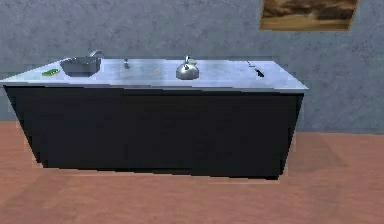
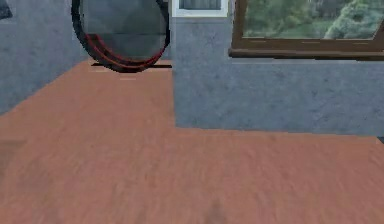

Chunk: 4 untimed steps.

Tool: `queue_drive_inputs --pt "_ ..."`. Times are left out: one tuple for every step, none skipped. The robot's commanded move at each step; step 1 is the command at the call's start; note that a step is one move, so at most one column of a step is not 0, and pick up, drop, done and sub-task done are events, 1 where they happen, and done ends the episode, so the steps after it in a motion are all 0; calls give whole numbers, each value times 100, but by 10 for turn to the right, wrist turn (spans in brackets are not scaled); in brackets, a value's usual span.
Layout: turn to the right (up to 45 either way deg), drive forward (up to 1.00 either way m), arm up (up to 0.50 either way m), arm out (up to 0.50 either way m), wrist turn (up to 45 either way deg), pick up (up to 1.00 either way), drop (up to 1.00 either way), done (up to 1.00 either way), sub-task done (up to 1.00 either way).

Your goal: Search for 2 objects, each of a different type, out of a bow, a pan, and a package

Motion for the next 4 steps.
queue_drive_inputs --pt "30 0 0 0 0 0 0 0 0" --pt "0 40 0 0 0 0 0 0 0" --pt "-450 0 0 0 0 0 0 0 0" --pt "-60 0 0 0 0 0 0 0 0"
